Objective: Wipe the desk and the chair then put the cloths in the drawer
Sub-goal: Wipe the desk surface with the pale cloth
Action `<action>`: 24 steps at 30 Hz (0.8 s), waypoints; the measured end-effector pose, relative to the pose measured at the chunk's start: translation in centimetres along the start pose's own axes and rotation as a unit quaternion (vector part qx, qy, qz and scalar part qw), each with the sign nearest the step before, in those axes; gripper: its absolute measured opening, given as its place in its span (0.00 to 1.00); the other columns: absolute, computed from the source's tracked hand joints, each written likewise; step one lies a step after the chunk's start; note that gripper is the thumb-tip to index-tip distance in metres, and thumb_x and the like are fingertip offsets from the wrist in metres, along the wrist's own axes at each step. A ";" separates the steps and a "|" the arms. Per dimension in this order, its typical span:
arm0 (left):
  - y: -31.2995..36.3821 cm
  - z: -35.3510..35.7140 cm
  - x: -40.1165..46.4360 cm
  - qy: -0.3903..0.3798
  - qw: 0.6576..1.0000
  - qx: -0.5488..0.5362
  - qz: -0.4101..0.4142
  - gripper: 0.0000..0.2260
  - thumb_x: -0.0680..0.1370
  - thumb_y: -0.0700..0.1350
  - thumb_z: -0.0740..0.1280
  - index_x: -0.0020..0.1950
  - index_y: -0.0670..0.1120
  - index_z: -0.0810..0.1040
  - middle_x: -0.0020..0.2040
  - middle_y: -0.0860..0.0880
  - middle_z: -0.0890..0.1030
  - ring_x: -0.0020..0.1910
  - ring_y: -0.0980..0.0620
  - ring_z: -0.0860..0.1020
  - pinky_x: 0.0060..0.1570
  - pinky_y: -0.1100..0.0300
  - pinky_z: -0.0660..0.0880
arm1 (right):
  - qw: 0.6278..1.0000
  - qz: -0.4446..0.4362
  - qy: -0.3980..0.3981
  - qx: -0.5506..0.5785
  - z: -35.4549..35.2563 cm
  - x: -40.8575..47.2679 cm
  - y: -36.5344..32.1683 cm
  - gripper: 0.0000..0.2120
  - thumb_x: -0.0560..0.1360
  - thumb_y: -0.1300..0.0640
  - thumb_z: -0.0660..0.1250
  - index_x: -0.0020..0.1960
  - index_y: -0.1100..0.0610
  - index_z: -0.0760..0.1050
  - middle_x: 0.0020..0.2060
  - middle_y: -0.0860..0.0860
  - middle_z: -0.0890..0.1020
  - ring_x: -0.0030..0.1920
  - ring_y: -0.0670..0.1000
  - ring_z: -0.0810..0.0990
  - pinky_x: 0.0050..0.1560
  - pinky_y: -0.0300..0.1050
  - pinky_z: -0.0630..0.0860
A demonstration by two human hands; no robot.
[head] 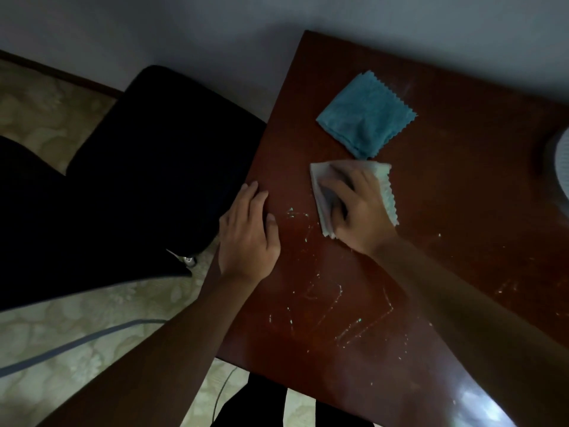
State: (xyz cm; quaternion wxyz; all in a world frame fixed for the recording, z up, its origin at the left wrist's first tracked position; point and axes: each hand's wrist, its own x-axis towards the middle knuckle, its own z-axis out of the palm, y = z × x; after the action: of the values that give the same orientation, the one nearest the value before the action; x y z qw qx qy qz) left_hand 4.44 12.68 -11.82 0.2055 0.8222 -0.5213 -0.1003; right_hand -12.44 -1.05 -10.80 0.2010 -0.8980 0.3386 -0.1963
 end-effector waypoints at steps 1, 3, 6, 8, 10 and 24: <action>-0.1 0.0 -0.1 0.001 1.000 -0.009 0.000 0.19 0.79 0.47 0.59 0.69 0.42 0.72 0.74 0.44 0.70 0.76 0.47 0.65 0.67 0.46 0.68 | 1.000 0.005 -0.007 -0.007 0.3 0.9 -0.1 0.21 0.68 0.64 0.60 0.60 0.62 0.79 0.62 0.62 0.76 0.65 0.63 0.72 0.67 0.58 0.67; -0.2 -0.1 0.0 0.003 0.999 -0.034 -0.009 0.20 0.79 0.48 0.59 0.69 0.42 0.71 0.74 0.45 0.70 0.76 0.48 0.64 0.69 0.49 0.65 | 0.999 0.035 -0.005 -0.014 0.6 2.5 -0.3 0.23 0.68 0.62 0.58 0.59 0.62 0.80 0.60 0.61 0.77 0.62 0.63 0.73 0.63 0.60 0.68; -0.2 -0.7 -0.6 0.015 0.997 -0.076 -0.028 0.22 0.78 0.49 0.60 0.71 0.41 0.70 0.73 0.44 0.70 0.73 0.47 0.66 0.69 0.55 0.63 | 1.000 0.020 -0.013 0.006 1.3 1.1 -2.1 0.23 0.67 0.63 0.58 0.58 0.61 0.80 0.60 0.60 0.77 0.61 0.63 0.74 0.61 0.60 0.68; -0.6 -1.3 -1.7 0.029 0.993 -0.099 -0.061 0.23 0.78 0.48 0.60 0.71 0.40 0.69 0.71 0.42 0.70 0.70 0.46 0.69 0.67 0.57 0.65 | 0.999 -0.020 -0.034 0.013 1.7 -1.6 -3.9 0.22 0.67 0.65 0.60 0.59 0.60 0.80 0.61 0.60 0.77 0.62 0.62 0.74 0.60 0.58 0.68; -1.2 -1.8 -3.5 0.019 0.993 -0.087 -0.080 0.23 0.79 0.50 0.58 0.71 0.40 0.68 0.71 0.41 0.70 0.69 0.45 0.70 0.66 0.54 0.70 | 0.996 -0.050 -0.066 0.012 1.9 -3.5 -4.7 0.22 0.68 0.64 0.61 0.59 0.60 0.80 0.62 0.60 0.77 0.63 0.62 0.73 0.60 0.57 0.68; -2.4 -2.2 -6.4 -0.020 0.997 0.002 -0.072 0.21 0.81 0.49 0.56 0.73 0.43 0.66 0.71 0.41 0.70 0.64 0.42 0.75 0.58 0.49 0.75 | 0.983 -0.065 -0.131 -0.112 2.9 -6.0 -6.8 0.24 0.81 0.54 0.54 0.75 0.58 0.66 0.75 0.59 0.64 0.77 0.59 0.58 0.76 0.62 0.54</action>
State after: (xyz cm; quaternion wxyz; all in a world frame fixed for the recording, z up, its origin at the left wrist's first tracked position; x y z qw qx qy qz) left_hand 4.47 19.87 -11.25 0.1852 0.8560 -0.4648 -0.1301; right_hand -11.59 8.48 -11.17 0.1287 -0.9529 0.2699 -0.0502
